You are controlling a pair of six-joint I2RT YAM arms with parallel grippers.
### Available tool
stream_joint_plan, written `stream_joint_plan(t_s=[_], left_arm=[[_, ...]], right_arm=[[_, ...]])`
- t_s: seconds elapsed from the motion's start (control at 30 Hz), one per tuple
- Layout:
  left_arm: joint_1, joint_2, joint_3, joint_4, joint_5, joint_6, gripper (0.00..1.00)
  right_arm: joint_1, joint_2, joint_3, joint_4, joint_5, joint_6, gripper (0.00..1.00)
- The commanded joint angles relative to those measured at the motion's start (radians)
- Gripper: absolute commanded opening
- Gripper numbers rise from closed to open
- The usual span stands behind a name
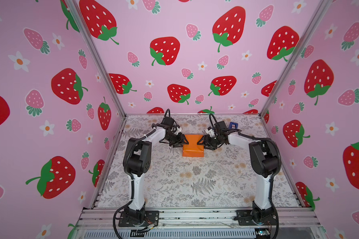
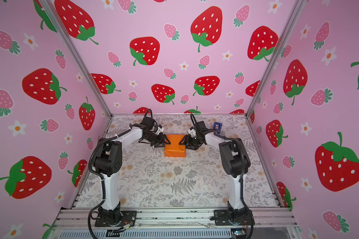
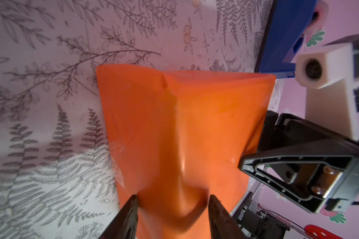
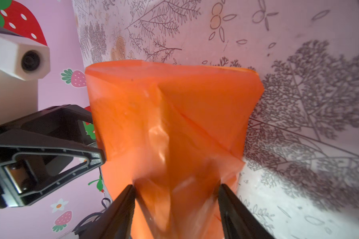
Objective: Wrap a gift box in wrapping paper
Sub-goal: Move the gift box to the center of the board, then reset both arms
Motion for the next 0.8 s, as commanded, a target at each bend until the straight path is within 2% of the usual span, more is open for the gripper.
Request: stream_joint_plan(t_s=[0.0,0.07,0.2,0.23,0.3,0.43,0.5,0.6,0.7,0.77], left_arm=[[0.046,-0.097,0.0,-0.095,-0.13,0.074,0.59],[0.079,-0.15,-0.041,-0.095,-0.188,0.09,0.61],[0.149,-0.278,-0.174,-0.015,-0.321,0.086,0.66],[0.162,-0.309,-0.208,0.01,-0.356,0.082,0.68],[0.186,-0.385,-0.305,0.089,-0.423,0.076,1.0],[0.202,-0.508,-0.472,0.25,-0.605,0.105,0.99],[0.202,-0.562,-0.571,0.368,-0.709,0.128,0.99],[0.203,-0.627,-0.703,0.518,-0.879,0.151,1.0],[0.207,-0.658,-0.804,0.653,-0.959,0.194,1.0],[0.213,-0.663,-0.88,0.779,-0.952,0.245,0.99]], right_arm=[[-0.028,-0.093,-0.004,-0.088,0.132,-0.077,0.71],[-0.059,-0.143,-0.032,-0.083,0.155,-0.1,0.77],[-0.158,-0.266,-0.125,-0.056,0.31,-0.162,1.0],[-0.182,-0.291,-0.151,-0.04,0.353,-0.174,1.0],[-0.237,-0.363,-0.225,0.026,0.469,-0.196,1.0],[-0.292,-0.489,-0.445,0.285,0.728,-0.301,1.0],[-0.296,-0.545,-0.589,0.483,0.882,-0.382,1.0],[-0.301,-0.597,-0.767,0.761,1.03,-0.492,1.0],[-0.302,-0.575,-0.902,1.052,1.103,-0.591,1.0],[-0.31,-0.532,-0.929,1.123,1.109,-0.592,1.0]])
